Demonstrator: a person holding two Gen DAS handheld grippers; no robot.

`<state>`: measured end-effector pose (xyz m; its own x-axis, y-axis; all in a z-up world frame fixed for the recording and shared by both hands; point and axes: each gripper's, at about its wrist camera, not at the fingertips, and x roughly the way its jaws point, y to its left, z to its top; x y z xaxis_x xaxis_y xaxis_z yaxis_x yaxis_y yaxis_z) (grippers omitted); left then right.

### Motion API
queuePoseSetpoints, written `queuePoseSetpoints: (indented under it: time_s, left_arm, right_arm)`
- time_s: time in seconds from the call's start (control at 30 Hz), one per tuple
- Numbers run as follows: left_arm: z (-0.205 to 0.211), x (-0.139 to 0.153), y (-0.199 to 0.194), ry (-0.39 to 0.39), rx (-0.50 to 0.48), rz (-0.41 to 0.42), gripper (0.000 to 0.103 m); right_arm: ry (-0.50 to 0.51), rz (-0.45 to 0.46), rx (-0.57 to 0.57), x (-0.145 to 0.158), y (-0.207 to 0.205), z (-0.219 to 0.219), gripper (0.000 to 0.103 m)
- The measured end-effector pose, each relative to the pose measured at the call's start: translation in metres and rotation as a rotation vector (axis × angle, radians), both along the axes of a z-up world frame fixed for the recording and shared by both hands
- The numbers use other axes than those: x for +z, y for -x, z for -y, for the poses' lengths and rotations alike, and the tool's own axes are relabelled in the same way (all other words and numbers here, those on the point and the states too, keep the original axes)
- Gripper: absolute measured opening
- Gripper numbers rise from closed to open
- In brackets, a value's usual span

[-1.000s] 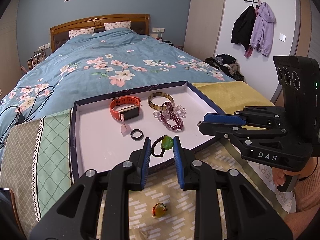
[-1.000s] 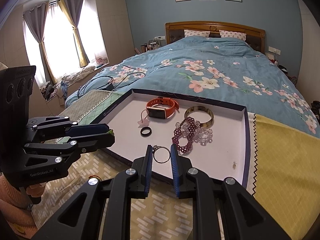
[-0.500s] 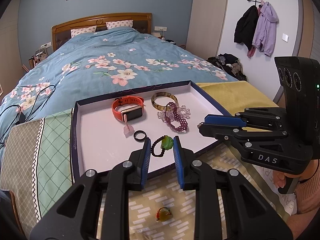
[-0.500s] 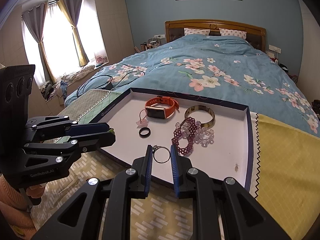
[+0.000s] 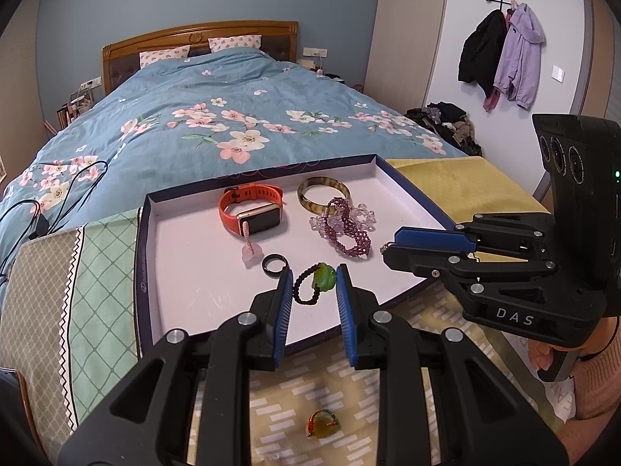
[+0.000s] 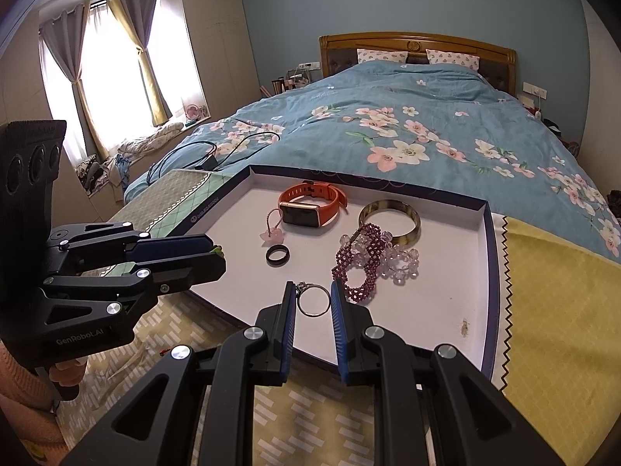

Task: Organize jewelry
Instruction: 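Carry the bracelet and gold ring over the box with both tools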

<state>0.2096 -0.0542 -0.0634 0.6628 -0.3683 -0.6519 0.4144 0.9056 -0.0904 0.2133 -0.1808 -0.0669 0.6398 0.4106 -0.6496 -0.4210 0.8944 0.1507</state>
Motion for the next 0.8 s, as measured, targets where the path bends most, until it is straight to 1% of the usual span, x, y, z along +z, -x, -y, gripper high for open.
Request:
queuePoseSetpoints:
  time_s: [0.4, 0.8]
  left_arm:
    - [0.001, -0.004, -0.005, -0.003, 0.014, -0.013, 0.023]
    - [0.004, -0.013, -0.016, -0.011, 0.028, -0.042, 0.023]
  right_arm:
    - [-0.009, -0.015, 0.003, -0.001, -0.004, 0.000, 0.016]
    - [0.008, -0.038, 0.000, -0.010, -0.012, -0.004, 0.016]
